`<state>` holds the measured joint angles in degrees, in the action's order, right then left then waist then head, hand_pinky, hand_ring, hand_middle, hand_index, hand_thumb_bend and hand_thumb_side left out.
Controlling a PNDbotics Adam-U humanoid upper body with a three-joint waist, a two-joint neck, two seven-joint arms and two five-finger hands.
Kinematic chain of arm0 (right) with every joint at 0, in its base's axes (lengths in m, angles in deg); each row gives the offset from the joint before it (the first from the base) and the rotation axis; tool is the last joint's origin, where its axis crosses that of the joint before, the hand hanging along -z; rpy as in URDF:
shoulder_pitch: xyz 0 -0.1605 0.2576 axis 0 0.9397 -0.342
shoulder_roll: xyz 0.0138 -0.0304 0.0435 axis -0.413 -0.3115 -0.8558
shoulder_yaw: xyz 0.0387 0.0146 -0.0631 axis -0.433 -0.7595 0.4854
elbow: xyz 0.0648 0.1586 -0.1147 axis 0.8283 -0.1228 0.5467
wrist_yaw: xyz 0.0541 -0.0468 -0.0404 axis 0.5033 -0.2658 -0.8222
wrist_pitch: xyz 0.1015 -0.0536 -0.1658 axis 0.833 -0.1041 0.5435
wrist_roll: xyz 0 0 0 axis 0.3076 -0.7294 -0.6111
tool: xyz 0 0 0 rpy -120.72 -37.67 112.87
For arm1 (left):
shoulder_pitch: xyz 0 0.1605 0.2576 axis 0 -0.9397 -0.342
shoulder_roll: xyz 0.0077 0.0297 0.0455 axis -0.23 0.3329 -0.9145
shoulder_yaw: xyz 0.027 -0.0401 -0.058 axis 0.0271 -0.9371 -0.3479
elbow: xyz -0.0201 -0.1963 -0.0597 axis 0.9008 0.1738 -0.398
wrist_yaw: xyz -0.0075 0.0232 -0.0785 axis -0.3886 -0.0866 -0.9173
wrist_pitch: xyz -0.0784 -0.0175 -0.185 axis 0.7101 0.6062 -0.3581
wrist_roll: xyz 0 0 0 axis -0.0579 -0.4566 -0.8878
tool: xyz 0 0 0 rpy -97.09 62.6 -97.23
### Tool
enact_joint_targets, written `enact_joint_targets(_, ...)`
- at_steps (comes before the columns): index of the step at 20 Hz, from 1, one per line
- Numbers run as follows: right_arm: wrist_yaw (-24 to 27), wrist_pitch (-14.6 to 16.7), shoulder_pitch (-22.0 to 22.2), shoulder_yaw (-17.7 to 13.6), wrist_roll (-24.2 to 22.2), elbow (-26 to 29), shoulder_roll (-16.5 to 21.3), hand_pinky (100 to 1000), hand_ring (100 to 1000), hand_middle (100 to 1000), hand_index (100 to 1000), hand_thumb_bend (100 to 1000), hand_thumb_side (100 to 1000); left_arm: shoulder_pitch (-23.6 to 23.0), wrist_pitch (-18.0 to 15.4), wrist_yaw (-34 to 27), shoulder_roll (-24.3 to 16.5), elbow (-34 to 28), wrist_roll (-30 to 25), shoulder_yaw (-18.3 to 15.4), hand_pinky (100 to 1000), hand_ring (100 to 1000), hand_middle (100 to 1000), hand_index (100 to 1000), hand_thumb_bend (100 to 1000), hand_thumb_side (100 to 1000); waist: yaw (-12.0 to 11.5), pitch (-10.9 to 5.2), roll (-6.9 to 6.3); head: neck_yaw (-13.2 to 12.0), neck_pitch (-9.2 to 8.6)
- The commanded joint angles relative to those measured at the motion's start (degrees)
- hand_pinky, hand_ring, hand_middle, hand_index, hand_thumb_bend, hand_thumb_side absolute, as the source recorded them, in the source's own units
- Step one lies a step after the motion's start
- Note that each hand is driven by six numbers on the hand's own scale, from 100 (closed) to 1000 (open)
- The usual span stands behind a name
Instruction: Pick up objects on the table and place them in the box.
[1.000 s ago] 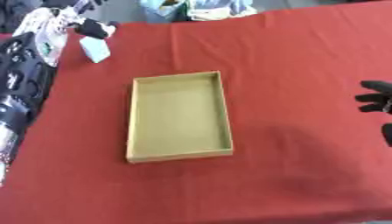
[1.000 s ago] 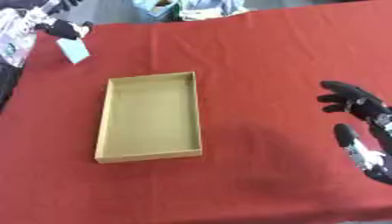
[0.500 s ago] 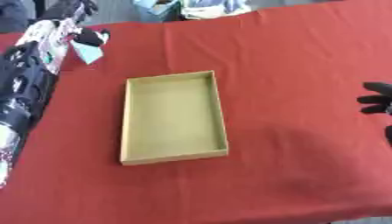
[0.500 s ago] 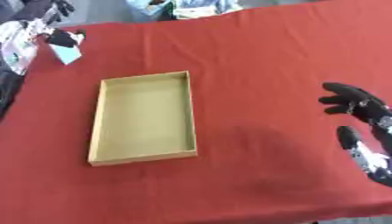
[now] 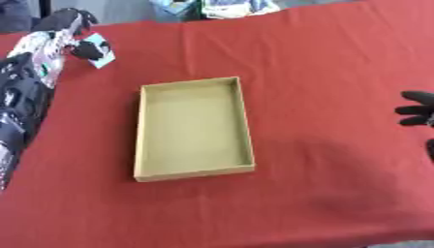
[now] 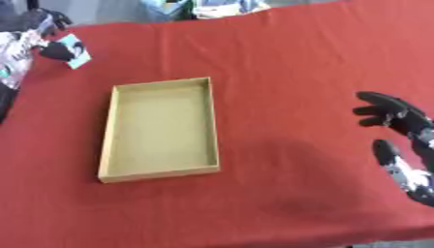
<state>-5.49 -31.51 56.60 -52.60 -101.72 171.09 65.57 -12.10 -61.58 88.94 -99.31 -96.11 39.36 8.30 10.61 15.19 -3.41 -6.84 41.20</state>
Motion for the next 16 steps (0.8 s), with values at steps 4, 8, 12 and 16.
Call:
enact_joint_targets(4, 0.35, 0.28, -0.48, -0.35, -0.14, 0.69, 0.57, 778, 865, 939, 989, 100, 787, 0.56, 0.22, 0.06, -2.91, -0.32, -0.59, -0.43, 746, 723, 734, 865, 300, 451, 0.36, -0.48, 0.44, -0.08, -0.55)
enact_joint_targets(8, 0.34, 0.36, -0.56, -0.38, -0.14, 0.69, 0.49, 778, 865, 939, 989, 100, 788, -0.01, 1.15, 0.19, -3.15, -0.32, 0.92, -0.53, 751, 730, 742, 866, 304, 465, 0.32, -0.23, 0.58, -0.36, -0.49)
enact_joint_targets(12, 0.35, 0.38, -0.64, -0.38, -0.17, 0.67, 0.43, 778, 865, 939, 989, 100, 790, -0.43, 1.35, 0.33, -3.16, 0.09, 1.42, -0.33, 738, 712, 723, 862, 292, 408, 0.17, -0.04, 0.63, -0.47, -0.43)
enact_joint_targets(16, 0.38, 0.38, -0.69, -0.39, -0.24, 0.67, 0.37, 778, 866, 939, 989, 100, 792, -0.69, 1.1, 0.86, -3.11, 0.5, 0.43, -0.11, 712, 670, 683, 852, 279, 326, 0.12, 0.04, 0.65, -0.38, -0.36)
